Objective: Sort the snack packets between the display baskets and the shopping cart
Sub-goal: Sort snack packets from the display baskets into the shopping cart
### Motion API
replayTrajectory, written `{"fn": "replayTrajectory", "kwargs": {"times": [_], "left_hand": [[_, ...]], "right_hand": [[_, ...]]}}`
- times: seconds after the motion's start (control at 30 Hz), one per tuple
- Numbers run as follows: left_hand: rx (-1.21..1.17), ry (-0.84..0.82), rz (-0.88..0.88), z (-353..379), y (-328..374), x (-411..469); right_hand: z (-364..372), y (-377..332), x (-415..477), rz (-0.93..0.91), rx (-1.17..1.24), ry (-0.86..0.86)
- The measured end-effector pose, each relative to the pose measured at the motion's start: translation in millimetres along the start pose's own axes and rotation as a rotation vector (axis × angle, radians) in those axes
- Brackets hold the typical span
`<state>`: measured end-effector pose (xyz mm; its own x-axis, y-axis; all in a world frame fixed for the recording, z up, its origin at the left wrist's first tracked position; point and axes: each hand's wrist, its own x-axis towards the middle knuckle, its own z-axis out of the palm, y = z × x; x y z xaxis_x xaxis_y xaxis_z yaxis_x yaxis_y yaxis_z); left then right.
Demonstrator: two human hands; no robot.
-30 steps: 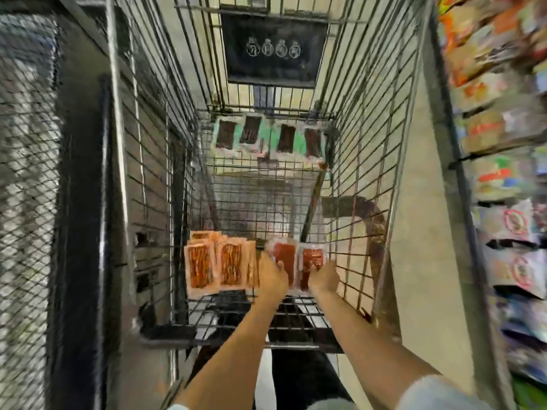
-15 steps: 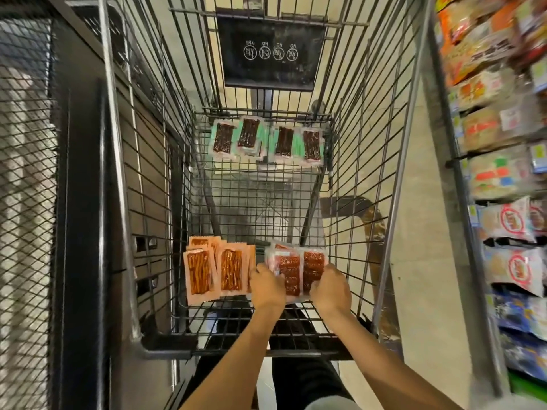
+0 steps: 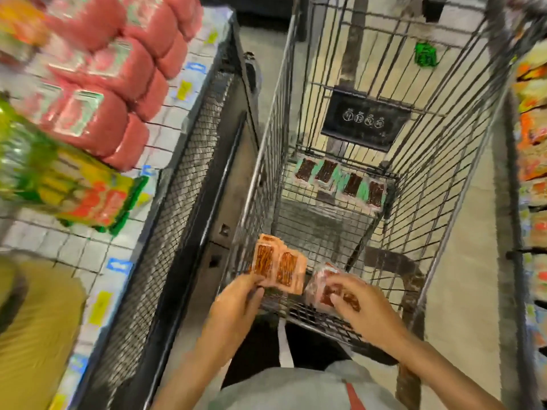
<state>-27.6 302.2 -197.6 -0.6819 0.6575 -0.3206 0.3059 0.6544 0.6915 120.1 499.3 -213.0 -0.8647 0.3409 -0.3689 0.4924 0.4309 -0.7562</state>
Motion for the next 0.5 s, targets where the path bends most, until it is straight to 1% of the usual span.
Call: {"fn": "replayTrajectory", "kwargs": {"times": [0.07, 0.23, 0.37, 0.5], "left_hand": [[-0.079, 0.132, -0.078, -27.8, -4.1, -35.6], [-0.078, 0.331, -0.179, -50.1, -36.4, -96.7], [-0.074, 0.344, -0.163, -57.2, -51.7, -119.7], [0.063, 0.442, -0.070, -81.9, -58.2, -155.6]], "right_hand": [[-0.1, -19.3, -1.0, -0.057, -0.041, -0.016], [22.2, -50.3, 2.0, -0.064, -0.113, -0.073], [46.4, -75.6, -1.2, -0.044, -0.110, -0.084], [69.1, -118.6, -15.9, -0.150, -0.097, -0.098]]}}
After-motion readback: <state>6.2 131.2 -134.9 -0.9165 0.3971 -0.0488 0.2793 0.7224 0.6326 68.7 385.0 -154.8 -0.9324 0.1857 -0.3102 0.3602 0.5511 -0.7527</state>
